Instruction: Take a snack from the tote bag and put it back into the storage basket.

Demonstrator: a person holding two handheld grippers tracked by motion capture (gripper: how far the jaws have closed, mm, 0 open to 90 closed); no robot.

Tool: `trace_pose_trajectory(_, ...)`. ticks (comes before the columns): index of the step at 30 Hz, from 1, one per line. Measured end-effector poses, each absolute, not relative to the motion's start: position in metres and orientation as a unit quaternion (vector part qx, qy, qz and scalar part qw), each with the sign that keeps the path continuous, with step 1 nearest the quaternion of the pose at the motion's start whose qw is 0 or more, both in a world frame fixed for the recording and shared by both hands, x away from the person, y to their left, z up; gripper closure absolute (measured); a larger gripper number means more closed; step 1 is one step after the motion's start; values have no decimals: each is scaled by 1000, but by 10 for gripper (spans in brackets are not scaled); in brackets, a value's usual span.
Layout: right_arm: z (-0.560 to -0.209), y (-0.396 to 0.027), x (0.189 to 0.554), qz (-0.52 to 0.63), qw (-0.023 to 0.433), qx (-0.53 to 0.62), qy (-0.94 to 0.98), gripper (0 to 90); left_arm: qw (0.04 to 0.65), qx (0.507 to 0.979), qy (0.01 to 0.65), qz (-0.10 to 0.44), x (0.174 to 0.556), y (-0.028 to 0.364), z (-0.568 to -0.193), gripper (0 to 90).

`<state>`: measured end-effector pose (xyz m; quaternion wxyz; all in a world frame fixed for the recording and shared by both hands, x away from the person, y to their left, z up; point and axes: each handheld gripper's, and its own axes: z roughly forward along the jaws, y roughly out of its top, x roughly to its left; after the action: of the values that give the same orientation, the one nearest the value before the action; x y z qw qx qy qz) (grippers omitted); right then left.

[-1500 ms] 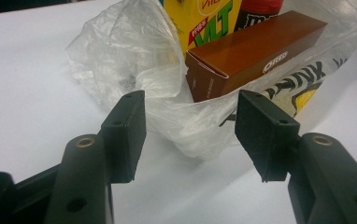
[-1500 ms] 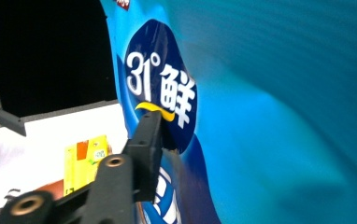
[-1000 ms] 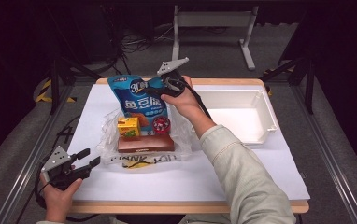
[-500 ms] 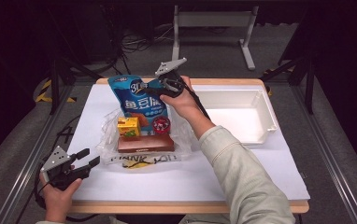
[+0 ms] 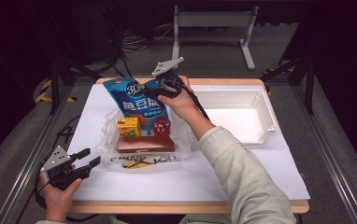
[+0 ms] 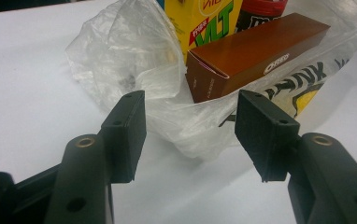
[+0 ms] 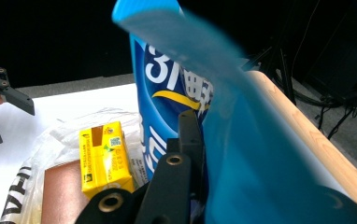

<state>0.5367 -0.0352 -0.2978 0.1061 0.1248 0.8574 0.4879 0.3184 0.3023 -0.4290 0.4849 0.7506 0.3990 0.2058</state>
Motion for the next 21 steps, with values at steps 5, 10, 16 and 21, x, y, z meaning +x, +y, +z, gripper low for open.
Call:
trace_pose_trajectory(5,-283,-32,530,492,117,114,855,900,484,750,400,206,318,303,-429,435)
trace_pose_trajectory(10,-265,-31,522,500,124,102,851,900,485,750,400,206,318,302,-429,433)
trace_pose_trajectory(16,-245,-31,514,506,134,87,848,900,483,752,399,206,319,302,-429,433)
trace_pose_trajectory(21,-234,-32,510,508,138,79,846,900,482,753,398,206,320,300,-430,433)
